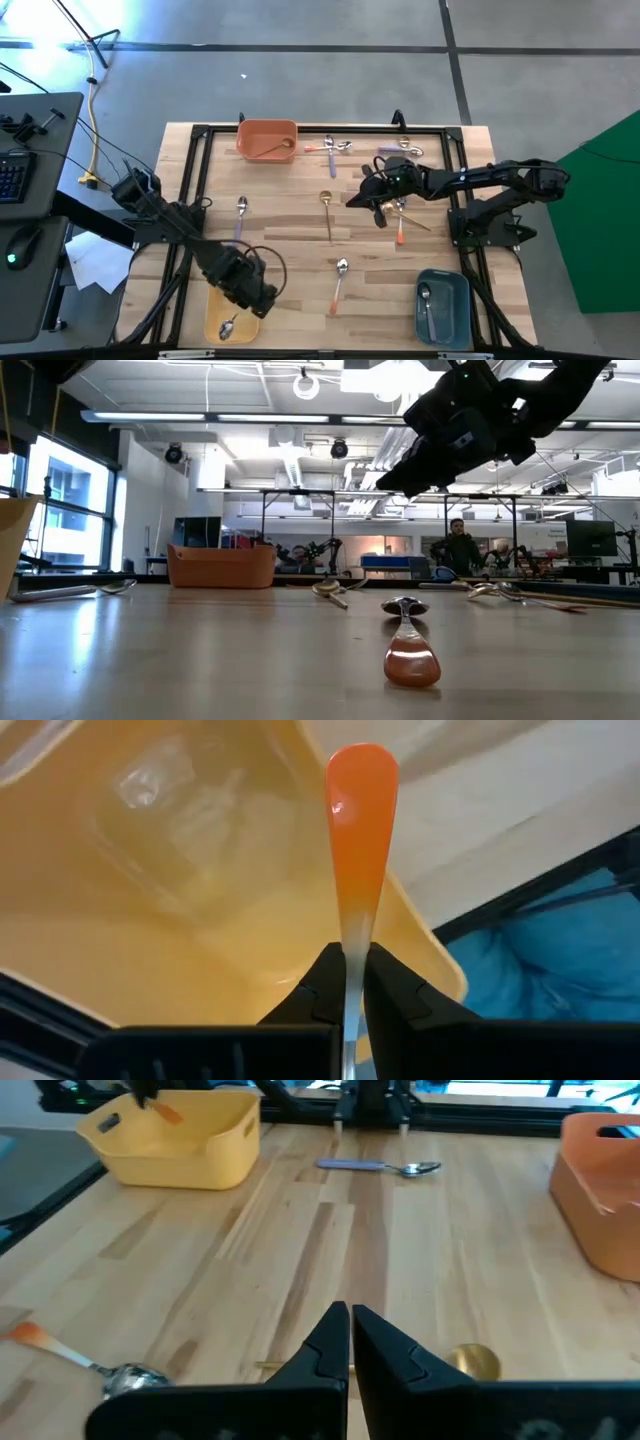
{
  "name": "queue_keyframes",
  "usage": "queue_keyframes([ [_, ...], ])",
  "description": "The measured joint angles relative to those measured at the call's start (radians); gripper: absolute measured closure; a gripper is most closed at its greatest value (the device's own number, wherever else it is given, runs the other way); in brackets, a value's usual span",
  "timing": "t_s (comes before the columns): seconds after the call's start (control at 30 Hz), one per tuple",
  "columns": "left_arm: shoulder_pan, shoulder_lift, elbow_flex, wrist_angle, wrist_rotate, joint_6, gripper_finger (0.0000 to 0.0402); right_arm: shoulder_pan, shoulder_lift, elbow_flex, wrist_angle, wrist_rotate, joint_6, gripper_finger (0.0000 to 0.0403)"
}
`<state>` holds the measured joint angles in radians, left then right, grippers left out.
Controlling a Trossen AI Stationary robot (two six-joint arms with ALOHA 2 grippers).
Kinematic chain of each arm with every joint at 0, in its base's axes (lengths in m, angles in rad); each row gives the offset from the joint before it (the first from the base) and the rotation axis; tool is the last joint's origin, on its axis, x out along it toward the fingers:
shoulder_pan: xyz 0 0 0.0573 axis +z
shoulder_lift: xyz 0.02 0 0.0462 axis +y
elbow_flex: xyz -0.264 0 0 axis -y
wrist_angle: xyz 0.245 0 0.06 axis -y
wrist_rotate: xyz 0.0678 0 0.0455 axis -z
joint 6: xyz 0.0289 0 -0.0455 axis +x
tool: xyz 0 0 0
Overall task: Sort silverware by color (type)
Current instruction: Put the middle left orange spoon into the yellow bin
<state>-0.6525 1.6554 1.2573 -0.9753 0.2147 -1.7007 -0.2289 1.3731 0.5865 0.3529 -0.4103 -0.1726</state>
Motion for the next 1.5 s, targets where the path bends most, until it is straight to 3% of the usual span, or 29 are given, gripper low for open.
queue_keyframes([
  [0.23,0.000,0.000,-0.069,0.004,-0.070,0.008,0.0396,0.065,0.000,0.000,-0.012,0.020,0.000,0.0403],
  [0.77,-0.015,-0.001,-0.138,0.058,-0.024,-0.014,0.0395,0.107,0.000,0.000,-0.035,0.028,0.015,0.0403],
  [1.07,-0.056,-0.001,-0.244,0.239,-0.009,-0.099,0.0395,0.107,0.000,0.000,-0.042,0.027,0.006,0.0403],
  [1.2,-0.055,-0.001,-0.280,0.244,-0.015,-0.115,0.0394,0.107,0.000,0.000,-0.042,0.027,0.007,0.0403],
  [1.5,-0.041,-0.002,-0.280,0.246,0.009,-0.060,0.0338,0.119,0.000,0.000,-0.050,0.032,0.024,0.0403],
])
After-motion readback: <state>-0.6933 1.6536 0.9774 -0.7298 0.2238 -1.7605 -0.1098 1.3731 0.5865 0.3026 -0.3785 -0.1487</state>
